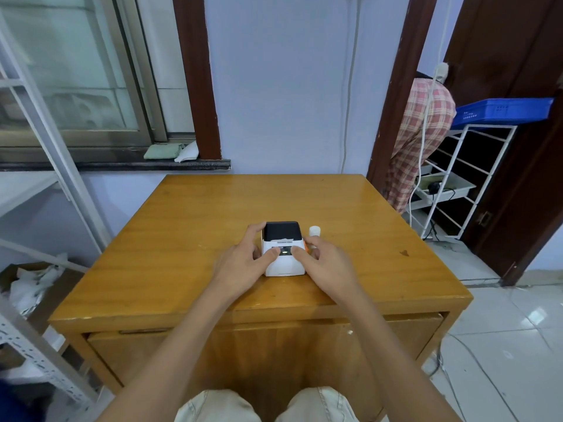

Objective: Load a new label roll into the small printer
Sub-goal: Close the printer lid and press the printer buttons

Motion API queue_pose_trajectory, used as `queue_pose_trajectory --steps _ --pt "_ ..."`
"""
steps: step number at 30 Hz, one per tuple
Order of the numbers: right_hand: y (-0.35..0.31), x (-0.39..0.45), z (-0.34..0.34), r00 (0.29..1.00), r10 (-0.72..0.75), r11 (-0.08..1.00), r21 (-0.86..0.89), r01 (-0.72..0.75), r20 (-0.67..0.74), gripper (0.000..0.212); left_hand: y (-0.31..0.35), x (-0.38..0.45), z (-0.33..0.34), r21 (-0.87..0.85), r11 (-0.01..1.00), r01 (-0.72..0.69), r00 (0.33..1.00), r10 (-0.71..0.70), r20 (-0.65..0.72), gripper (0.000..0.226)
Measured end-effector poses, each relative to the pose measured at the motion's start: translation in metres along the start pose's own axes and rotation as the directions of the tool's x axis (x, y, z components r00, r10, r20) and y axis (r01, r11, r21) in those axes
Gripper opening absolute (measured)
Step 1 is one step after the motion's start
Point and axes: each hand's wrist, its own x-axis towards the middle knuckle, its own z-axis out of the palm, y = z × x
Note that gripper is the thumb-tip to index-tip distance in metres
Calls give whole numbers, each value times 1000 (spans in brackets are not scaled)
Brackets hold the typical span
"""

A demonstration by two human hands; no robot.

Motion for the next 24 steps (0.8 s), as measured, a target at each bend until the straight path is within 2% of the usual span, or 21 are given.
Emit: queue_pose_trajectory --steps 7,24 --pt "0 -1 1 999 -27 998 -60 25 -28 37 -1 -1 0 13 1000 -7 1000 7 -3 61" --pt "5 2 3 999 -41 997 -67 39 -34 41 0 -1 0 20 1000 -19 1000 19 -15 61"
